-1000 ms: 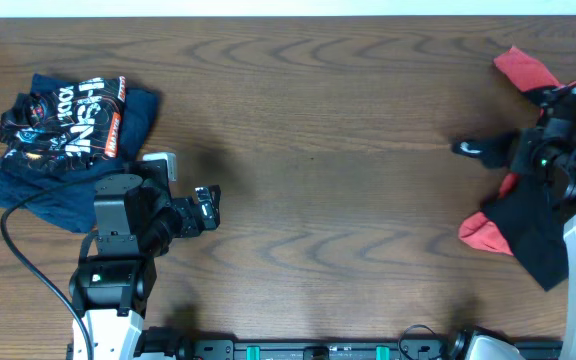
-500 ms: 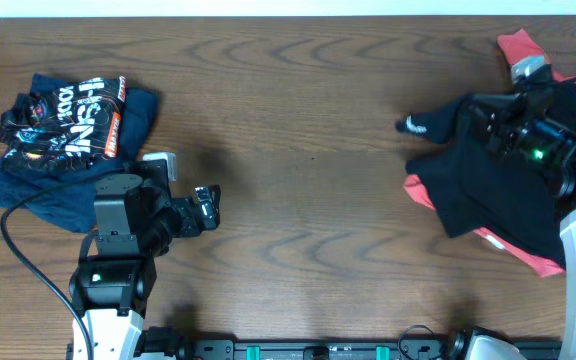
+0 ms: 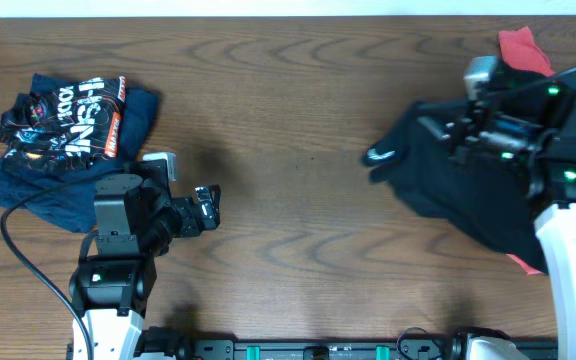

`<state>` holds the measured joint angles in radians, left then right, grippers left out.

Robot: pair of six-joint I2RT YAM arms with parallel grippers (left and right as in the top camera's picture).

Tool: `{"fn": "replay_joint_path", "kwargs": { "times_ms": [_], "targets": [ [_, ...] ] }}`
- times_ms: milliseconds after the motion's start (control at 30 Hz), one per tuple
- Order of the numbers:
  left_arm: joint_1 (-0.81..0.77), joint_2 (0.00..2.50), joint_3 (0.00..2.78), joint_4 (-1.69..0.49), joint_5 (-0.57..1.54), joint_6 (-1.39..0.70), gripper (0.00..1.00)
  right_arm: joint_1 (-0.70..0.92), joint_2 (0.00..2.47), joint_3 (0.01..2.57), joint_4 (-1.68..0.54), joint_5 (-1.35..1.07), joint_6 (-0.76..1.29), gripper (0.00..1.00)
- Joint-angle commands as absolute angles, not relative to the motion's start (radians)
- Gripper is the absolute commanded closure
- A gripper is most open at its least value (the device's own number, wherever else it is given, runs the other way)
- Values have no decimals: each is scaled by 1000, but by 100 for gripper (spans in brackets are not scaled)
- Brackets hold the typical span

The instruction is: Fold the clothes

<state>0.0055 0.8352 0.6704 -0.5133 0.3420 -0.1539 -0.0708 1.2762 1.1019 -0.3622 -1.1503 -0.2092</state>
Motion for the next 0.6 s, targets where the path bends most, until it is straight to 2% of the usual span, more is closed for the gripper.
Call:
{"fn": "replay_joint_path", "kwargs": {
  "times_ms": [0, 167, 367, 533, 567],
  "targets": [
    [10, 835, 695, -511, 358, -155, 2, 32, 1280, 1107, -359, -1110, -234, 99],
    [10, 835, 695, -511, 358, -155, 2, 197, 1333, 1107, -321, -961, -234, 99],
    [10, 835, 695, -511, 358, -155, 2, 364, 1476, 1107, -149, -782, -226, 99],
    [10, 836, 695, -511, 358, -155, 2, 434, 1613, 1107, 36, -556, -87, 99],
    [10, 836, 695, -511, 358, -155, 2, 436, 1634, 1107, 68, -496, -52, 89]
  ]
}}
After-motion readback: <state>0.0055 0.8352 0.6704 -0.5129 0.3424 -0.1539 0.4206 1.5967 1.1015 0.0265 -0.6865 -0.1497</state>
